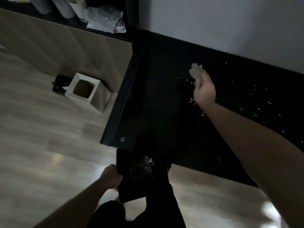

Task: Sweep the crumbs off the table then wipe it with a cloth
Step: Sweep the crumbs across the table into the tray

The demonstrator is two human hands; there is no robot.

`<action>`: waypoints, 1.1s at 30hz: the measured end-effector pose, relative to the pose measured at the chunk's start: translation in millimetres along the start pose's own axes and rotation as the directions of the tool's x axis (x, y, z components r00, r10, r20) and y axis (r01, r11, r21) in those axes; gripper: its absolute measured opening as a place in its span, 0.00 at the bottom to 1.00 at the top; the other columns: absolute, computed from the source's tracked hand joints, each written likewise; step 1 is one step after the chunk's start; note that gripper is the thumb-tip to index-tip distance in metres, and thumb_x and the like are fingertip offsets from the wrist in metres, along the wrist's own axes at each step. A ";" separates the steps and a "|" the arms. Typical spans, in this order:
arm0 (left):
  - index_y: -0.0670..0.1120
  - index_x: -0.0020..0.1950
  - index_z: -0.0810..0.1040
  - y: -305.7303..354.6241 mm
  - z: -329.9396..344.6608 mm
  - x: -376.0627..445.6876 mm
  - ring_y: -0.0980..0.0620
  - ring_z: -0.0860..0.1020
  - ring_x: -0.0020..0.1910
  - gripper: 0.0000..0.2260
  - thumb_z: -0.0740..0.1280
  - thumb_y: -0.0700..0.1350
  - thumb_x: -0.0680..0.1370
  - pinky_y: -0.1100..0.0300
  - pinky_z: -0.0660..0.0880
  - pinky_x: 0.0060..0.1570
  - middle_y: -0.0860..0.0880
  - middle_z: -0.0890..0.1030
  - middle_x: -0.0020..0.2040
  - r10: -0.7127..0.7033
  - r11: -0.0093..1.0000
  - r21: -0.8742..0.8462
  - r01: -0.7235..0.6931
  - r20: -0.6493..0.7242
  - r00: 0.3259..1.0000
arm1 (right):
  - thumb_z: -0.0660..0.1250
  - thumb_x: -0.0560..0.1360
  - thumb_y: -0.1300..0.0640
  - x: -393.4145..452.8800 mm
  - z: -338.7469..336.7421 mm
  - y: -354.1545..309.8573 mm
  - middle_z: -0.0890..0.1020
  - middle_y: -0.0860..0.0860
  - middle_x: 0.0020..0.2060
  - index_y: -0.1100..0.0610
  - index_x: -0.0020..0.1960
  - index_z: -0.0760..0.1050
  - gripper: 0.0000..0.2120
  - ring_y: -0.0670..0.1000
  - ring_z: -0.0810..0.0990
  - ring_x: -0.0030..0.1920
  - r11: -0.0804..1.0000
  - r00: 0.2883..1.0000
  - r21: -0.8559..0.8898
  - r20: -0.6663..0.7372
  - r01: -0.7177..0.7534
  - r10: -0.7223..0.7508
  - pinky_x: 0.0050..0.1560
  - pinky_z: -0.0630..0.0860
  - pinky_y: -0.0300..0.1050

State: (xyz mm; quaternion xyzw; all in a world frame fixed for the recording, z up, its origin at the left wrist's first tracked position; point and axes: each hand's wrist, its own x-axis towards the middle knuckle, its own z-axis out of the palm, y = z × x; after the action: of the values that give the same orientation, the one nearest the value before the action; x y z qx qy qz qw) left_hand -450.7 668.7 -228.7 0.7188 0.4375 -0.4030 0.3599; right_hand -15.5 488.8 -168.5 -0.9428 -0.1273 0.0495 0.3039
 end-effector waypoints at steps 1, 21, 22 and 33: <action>0.44 0.41 0.77 -0.2 1.9 0.7 0.43 0.84 0.44 0.03 0.65 0.41 0.69 0.60 0.73 0.33 0.44 0.84 0.40 0.006 1.000 -0.002 -0.006 -0.012 1.000 | 0.56 0.86 0.53 14.9 2.3 2.6 0.69 0.53 0.78 0.54 0.79 0.66 0.22 0.54 0.64 0.80 0.999 1.000 -0.035 0.022 -0.005 0.006 0.81 0.60 0.56; 0.42 0.41 0.79 -9.0 -14.9 -4.1 0.42 0.84 0.45 0.08 0.64 0.44 0.66 0.59 0.73 0.37 0.43 0.83 0.41 -0.012 0.999 -0.042 0.011 -0.013 1.000 | 0.57 0.84 0.48 -95.6 98.2 -53.7 0.59 0.46 0.83 0.47 0.81 0.63 0.25 0.52 0.51 0.84 0.865 0.816 -0.105 0.406 0.490 -0.413 0.82 0.52 0.61; 0.42 0.40 0.79 -10.3 -16.0 -5.7 0.42 0.84 0.44 0.05 0.64 0.42 0.68 0.59 0.73 0.37 0.44 0.83 0.40 -0.005 1.000 -0.026 0.005 -0.014 1.000 | 0.59 0.84 0.49 -115.0 101.3 -55.9 0.60 0.47 0.83 0.48 0.81 0.65 0.25 0.52 0.53 0.83 0.853 0.801 -0.079 0.399 0.516 -0.447 0.82 0.53 0.60; 0.37 0.49 0.81 -24.5 -28.7 -18.2 0.40 0.86 0.44 0.14 0.63 0.40 0.68 0.54 0.83 0.41 0.38 0.86 0.45 -0.008 0.999 -0.045 0.009 0.025 1.000 | 0.59 0.81 0.63 -329.0 105.1 -67.4 0.68 0.53 0.79 0.59 0.76 0.72 0.23 0.45 0.54 0.82 0.841 0.708 0.236 0.459 0.486 -0.537 0.80 0.56 0.52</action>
State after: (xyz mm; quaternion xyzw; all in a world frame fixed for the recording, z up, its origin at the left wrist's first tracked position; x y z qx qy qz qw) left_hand -470.9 696.2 -204.5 0.7034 0.4452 -0.4035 0.3799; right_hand -364.3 511.5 -209.0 -0.8068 -0.4566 0.2159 0.3065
